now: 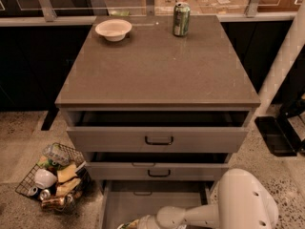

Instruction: Pick green jalapeno chip bag from bottom drawer and place on counter

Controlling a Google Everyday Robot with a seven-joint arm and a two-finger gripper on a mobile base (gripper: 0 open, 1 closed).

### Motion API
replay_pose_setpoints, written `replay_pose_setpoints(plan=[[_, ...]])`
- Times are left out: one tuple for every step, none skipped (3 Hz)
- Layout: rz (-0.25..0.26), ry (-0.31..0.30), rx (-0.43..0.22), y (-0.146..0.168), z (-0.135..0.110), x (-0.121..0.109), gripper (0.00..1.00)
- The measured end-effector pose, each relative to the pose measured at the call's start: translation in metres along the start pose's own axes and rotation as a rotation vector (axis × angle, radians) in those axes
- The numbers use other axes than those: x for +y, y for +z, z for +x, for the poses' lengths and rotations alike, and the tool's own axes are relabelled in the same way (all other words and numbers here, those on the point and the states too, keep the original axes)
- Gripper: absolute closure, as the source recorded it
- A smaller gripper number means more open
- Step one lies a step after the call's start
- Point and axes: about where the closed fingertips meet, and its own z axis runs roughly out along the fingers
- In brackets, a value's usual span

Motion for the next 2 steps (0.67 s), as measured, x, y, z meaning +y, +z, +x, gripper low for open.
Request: replay_pose_setpoints(plan=[[-0.010, -0.031, -0.024, -0.018, -0.012, 0.000, 1.00], [-0.013, -0.102, -0.072, -0.054, -0.035, 0.008, 1.00]])
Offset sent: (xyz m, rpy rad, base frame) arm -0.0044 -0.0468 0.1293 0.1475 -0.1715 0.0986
